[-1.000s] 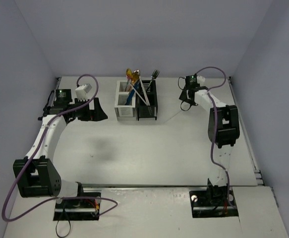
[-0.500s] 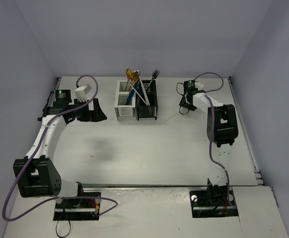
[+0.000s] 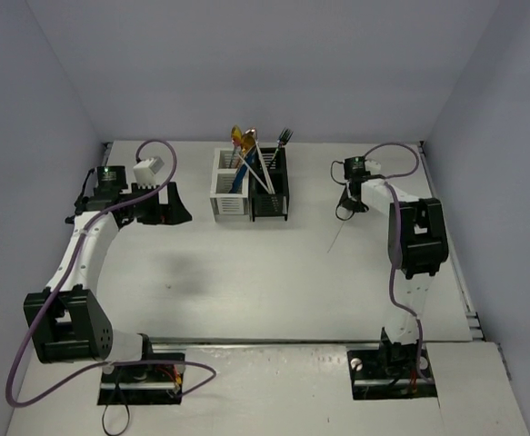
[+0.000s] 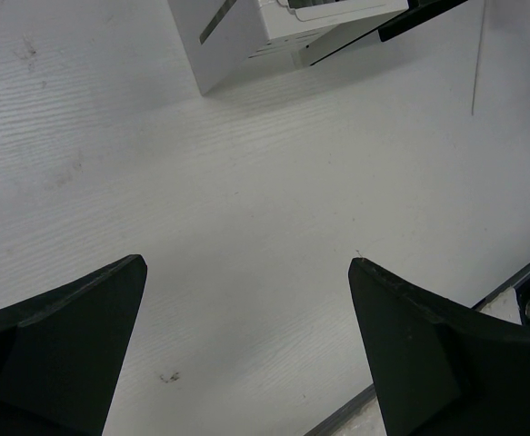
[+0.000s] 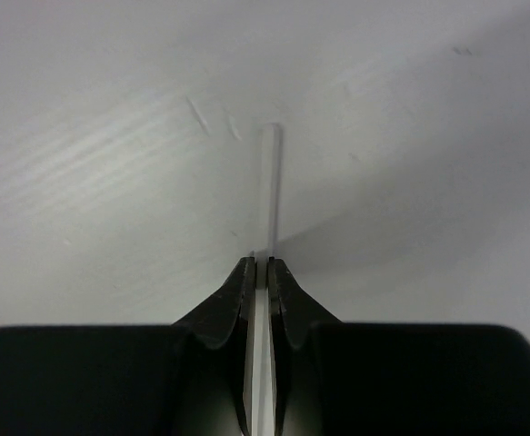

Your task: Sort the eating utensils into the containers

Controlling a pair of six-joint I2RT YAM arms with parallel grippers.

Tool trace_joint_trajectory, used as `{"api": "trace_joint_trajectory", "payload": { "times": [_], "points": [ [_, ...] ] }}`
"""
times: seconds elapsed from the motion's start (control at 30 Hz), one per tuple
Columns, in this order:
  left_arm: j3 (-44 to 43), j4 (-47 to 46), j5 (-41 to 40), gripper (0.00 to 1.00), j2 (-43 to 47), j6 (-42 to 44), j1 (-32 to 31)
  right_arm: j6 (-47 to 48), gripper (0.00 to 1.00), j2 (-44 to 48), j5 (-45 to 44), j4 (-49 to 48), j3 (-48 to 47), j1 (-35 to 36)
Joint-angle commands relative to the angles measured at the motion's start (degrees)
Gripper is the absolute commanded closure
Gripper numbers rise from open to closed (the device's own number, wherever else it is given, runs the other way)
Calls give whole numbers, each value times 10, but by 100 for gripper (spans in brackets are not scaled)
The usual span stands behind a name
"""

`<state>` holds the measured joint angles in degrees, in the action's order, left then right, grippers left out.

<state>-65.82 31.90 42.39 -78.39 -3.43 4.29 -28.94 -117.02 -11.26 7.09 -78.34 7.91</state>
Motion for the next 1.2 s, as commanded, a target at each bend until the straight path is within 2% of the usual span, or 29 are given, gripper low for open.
{"api": "trace_joint_trajectory", "payload": {
  "times": [0.0,0.1,0.17,0.23,0.33,0.47,0.53,0.6,0.63,0.7,0.8,0.9,1.0,1.07,1.17],
  "points": [
    [-39,2,6,6,18,12,6,-8,100,87,36,112,46,-32],
    [-41,3,13,6,25,11,5,10,100,148,75,122,58,-35],
    [-41,1,19,6,33,21,5,14,100,181,131,123,50,-34],
    [-42,-6,56,6,48,32,6,14,100,200,205,122,23,-33],
    [-33,-39,73,6,87,92,4,11,100,225,272,121,-34,-27],
    [-45,-33,56,6,130,266,-13,21,100,246,368,118,-74,-3],
    [-47,-31,44,6,154,385,-38,29,100,256,412,114,-80,18],
    [-29,-24,-6,6,178,577,-117,36,100,262,456,111,-80,46],
    [-22,-23,-19,6,190,647,-135,39,100,266,461,110,-79,61],
    [11,-19,-63,6,211,766,-221,39,100,270,489,105,-75,85],
    [38,-19,-82,9,221,926,-296,28,100,267,516,99,-68,110],
    [60,-34,-94,15,216,1032,-371,7,100,262,542,95,-58,117],
    [121,-120,-107,17,215,1112,-431,-21,100,257,554,89,-43,117],
    [141,-150,-115,18,205,1134,-469,-44,100,254,557,85,-30,117],
    [119,-158,-136,18,162,1125,-517,-90,100,247,545,77,-1,118]
  ]
}}
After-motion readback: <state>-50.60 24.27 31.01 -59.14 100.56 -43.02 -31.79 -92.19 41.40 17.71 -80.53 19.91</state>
